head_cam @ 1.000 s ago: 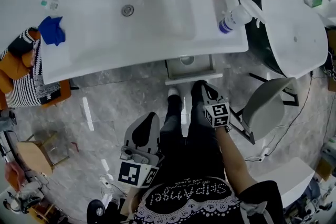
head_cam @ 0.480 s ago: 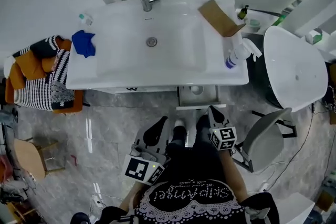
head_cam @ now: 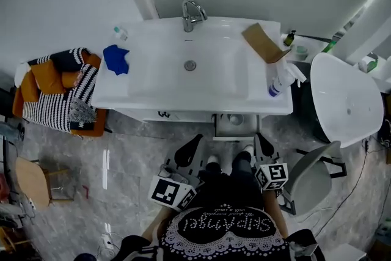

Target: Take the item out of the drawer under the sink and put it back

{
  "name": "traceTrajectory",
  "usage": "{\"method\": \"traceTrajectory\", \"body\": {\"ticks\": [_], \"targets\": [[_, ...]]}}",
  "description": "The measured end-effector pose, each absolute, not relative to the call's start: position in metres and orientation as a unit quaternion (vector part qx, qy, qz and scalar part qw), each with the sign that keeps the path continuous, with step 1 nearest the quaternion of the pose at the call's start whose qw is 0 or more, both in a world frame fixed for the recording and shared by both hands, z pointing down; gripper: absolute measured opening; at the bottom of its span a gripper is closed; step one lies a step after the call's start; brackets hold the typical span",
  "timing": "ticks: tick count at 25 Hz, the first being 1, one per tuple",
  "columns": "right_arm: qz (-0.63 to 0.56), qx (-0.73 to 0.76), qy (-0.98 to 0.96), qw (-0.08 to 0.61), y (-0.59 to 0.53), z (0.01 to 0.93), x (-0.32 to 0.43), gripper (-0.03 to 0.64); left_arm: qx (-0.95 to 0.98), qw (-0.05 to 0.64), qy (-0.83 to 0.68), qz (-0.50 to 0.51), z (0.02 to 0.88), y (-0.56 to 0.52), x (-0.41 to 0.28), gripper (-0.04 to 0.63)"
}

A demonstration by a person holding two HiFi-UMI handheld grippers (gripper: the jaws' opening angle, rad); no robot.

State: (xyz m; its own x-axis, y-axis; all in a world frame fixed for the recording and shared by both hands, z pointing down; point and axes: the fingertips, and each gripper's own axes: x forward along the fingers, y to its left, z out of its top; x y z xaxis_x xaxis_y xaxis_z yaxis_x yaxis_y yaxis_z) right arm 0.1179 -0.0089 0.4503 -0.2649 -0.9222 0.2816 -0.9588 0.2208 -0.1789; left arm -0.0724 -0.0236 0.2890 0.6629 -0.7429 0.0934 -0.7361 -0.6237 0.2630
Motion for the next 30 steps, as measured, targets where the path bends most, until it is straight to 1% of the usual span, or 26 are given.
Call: {"method": "traceTrajectory", "body": {"ticks": [5, 16, 20, 24, 30], "targets": [[0.132, 0.605, -0.785, 0.038, -0.001, 0.416, 0.109, 0.017, 0.905, 0.125, -0.407, -0.003, 0.293, -0.021, -0.078, 0.005], [0.094, 0.598, -0.795, 0.031, 0.027, 0.375, 0.104, 0.018, 0.903, 0.117, -0.412, -0.004, 0.291, -0.015, -0.066, 0.005], [0.094, 0.593, -0.799, 0.034, 0.032, 0.367, 0.107, 0.018, 0.905, 0.109, -0.411, -0.008, 0.289, -0.012, -0.055, 0.005], [0.094, 0.582, -0.807, 0.038, 0.038, 0.366, 0.111, 0.02, 0.9, 0.122, -0.418, -0.006, 0.292, -0.007, -0.046, 0.005], [0.07, 0.565, -0.819, 0.071, 0.046, 0.359, 0.125, 0.02, 0.895, 0.13, -0.426, -0.01, 0.29, 0.003, -0.025, 0.005]]}}
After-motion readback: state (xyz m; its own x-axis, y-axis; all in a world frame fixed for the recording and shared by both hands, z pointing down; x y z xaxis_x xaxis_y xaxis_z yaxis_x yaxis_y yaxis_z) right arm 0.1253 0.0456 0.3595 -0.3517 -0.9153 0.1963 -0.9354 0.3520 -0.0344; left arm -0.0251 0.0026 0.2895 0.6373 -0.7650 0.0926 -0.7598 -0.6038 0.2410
